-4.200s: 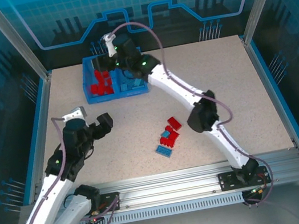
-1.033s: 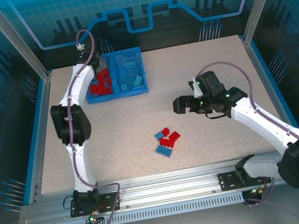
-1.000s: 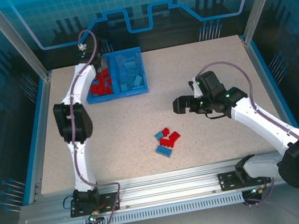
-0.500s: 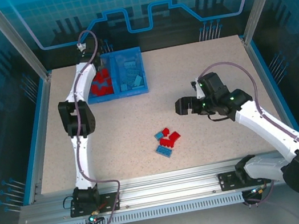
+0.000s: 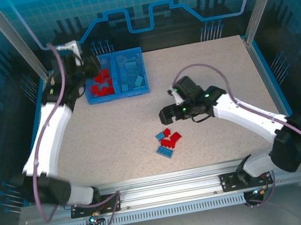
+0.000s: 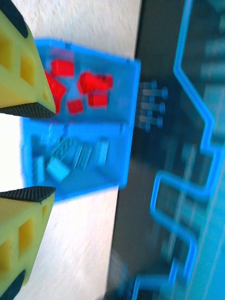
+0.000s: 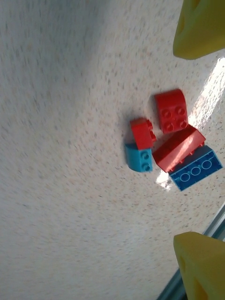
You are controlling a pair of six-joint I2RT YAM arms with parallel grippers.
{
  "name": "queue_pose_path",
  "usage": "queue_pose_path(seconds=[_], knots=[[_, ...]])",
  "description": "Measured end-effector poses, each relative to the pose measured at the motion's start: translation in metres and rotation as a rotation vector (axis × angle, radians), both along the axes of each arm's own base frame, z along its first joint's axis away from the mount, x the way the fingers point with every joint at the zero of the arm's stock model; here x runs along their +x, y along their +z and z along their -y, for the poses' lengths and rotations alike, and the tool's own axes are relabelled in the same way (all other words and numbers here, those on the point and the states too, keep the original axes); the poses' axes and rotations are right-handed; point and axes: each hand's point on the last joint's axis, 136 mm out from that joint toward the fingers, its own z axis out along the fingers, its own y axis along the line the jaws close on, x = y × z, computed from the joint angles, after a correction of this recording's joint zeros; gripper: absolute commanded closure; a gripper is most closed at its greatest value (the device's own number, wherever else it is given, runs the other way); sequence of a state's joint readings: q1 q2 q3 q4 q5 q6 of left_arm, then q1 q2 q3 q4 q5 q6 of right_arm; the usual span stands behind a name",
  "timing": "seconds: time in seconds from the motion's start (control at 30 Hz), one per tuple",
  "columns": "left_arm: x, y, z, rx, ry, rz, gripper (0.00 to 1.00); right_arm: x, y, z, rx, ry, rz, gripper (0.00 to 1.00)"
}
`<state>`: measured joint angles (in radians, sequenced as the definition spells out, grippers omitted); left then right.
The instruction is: Sort the legos into containers by color
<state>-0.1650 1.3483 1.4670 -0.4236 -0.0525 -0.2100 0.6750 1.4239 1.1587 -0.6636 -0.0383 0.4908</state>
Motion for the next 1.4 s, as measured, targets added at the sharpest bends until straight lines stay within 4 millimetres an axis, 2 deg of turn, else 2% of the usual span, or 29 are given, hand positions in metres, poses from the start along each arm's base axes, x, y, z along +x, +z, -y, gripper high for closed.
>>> queue_pose_path(seconds=[0.1, 0.27, 0.37, 0.5, 0.67, 0.77, 1.07, 1.23, 1.3, 1.4], knots=[[-0.052, -0.005, 0.022, 0.052, -0.203, 0.080, 0.48, -0.012, -0.019, -0.031, -0.080, 0.135, -0.024, 0.19], [-0.126, -0.051, 0.042, 0.230, -0.480, 0.148, 0.25, -0.032, -0.054, -0.069, -0.227, 0.319, -0.059, 0.48], [-0.167, -0.072, 0.046, 0.364, -0.615, 0.204, 0.02, -0.031, -0.073, -0.077, -0.298, 0.340, -0.093, 0.50], [-0.206, -0.087, 0.052, 0.496, -0.768, 0.264, 0.01, -0.025, -0.101, -0.069, -0.407, 0.331, -0.140, 0.50], [-0.224, -0.115, 0.059, 0.526, -0.875, 0.263, 0.01, -0.022, -0.113, -0.065, -0.480, 0.338, -0.169, 0.53], [-0.225, -0.124, 0.061, 0.529, -0.900, 0.253, 0.01, -0.021, -0.112, -0.060, -0.504, 0.329, -0.170, 0.49], [-0.219, -0.125, 0.065, 0.524, -0.922, 0.261, 0.01, -0.022, -0.117, -0.041, -0.582, 0.293, -0.181, 0.47], [-0.217, -0.124, 0.065, 0.525, -0.922, 0.270, 0.01, -0.021, -0.117, -0.041, -0.579, 0.284, -0.181, 0.51], [-0.217, -0.124, 0.065, 0.524, -0.922, 0.270, 0.01, -0.021, -0.116, -0.043, -0.565, 0.285, -0.177, 0.47], [-0.217, -0.125, 0.066, 0.521, -0.922, 0.272, 0.01, -0.025, -0.116, -0.047, -0.534, 0.297, -0.180, 0.33]])
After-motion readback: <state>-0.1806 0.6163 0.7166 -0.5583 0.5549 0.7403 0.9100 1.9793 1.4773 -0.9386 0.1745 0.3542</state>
